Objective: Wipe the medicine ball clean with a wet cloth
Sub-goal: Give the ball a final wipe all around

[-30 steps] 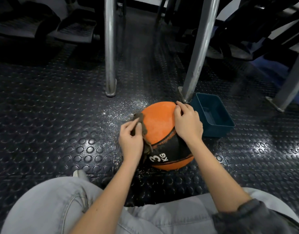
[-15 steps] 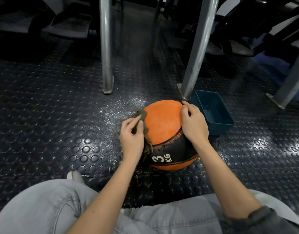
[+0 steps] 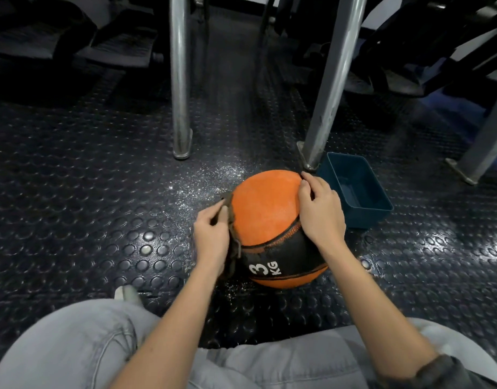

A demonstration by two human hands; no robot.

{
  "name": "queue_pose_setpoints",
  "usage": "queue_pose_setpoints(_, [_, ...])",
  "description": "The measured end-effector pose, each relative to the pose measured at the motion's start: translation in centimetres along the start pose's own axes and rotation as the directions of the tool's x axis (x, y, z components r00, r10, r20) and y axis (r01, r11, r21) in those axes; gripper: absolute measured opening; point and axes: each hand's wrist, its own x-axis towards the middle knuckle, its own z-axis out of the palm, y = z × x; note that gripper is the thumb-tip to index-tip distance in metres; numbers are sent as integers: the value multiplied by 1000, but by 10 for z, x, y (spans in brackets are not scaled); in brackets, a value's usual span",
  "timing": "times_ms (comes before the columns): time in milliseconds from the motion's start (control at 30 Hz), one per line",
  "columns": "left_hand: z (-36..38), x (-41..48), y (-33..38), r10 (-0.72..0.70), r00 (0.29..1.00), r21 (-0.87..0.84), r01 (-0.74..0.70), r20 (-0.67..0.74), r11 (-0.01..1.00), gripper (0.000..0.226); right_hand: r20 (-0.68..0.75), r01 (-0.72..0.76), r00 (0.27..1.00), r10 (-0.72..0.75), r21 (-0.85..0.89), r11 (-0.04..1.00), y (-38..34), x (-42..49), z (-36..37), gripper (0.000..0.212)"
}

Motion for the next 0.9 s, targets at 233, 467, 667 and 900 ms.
queue_pose_setpoints(233, [16,-39,30,654,708,253,-706,268,661,31,225,70,971,-79,50,996,3,7,-8,50])
queue_pose_setpoints(467, [-13,10,39,171,984,127,-176,50,976,25,487,326,822,-295,22,945,-3,-6,-12,103])
queue_pose_setpoints(667, [-13,-8,41,469,868,305,-496,159,813,22,471,298,841,-265,6,955,-5,9,-10,110])
queue_pose_setpoints(900, [-14,-37,34,625,677,313,-735,388,601,24,531,290,797,-287,80,954,4,33,-17,100])
